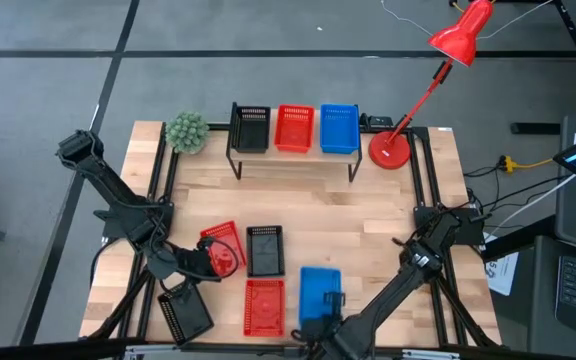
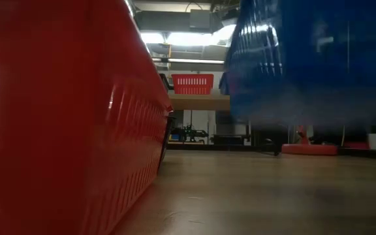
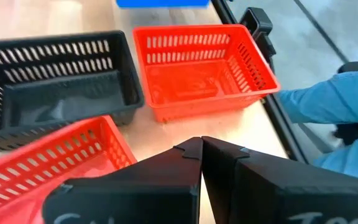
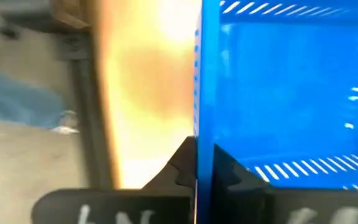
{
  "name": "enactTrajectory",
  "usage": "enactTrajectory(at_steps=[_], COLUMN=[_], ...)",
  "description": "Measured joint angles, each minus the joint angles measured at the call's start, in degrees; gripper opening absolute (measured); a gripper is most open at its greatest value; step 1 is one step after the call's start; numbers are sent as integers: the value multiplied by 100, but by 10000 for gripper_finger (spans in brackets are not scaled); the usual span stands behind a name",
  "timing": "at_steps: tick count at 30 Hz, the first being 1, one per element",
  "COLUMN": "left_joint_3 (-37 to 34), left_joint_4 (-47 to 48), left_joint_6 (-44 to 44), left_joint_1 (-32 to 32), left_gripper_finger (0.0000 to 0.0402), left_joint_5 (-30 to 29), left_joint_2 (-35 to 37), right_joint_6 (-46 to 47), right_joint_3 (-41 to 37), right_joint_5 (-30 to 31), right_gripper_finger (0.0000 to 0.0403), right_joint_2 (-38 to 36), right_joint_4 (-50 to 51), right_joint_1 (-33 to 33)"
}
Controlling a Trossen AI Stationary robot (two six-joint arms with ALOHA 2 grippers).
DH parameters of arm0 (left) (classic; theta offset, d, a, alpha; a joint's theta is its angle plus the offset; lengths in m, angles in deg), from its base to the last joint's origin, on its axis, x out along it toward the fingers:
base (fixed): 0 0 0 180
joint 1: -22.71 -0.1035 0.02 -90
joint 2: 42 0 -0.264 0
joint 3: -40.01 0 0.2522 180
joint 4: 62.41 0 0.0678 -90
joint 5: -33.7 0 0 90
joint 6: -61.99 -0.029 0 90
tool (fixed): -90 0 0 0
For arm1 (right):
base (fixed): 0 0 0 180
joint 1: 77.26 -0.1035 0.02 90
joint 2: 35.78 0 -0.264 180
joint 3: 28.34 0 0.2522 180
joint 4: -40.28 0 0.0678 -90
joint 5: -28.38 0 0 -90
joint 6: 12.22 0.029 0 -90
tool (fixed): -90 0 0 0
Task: Stack baskets on shelf by color
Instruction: Stack the blue bin on the stacked blue bins on the shelf
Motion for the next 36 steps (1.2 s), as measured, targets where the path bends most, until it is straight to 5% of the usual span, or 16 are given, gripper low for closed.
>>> enactTrajectory(at_steps=[5, 10, 15, 22, 30, 36], left_joint_3=[-3, -4, -4, -4, -4, -4], left_joint_4=[-3, -2, -2, 2, 0, -2], left_joint_6=[-439, -797, -1018, -1141, -1320, -1317], left_joint_1=[-2, -141, -474, -905, -1273, -1478], left_gripper_finger=[0, 0, 0, 0, 0, 0], left_joint_5=[-338, -452, -462, -459, -457, -454], left_joint_2=[13, 15, 17, 17, 17, 17], right_joint_6=[-304, -1639, -3324, -4508, -6209, -6888], right_joint_3=[-411, -569, -615, -1387, -3765, -4446], right_joint_5=[1148, 2713, 3462, 2875, 1049, 4], right_gripper_finger=[1, 1, 0, 0, 0, 0], right_joint_2=[-848, -1693, -2714, -4137, -5400, -5729], right_joint_4=[719, 704, 699, 684, -1084, -1666], right_joint_1=[215, 735, 1720, 3599, 5393, 6546])
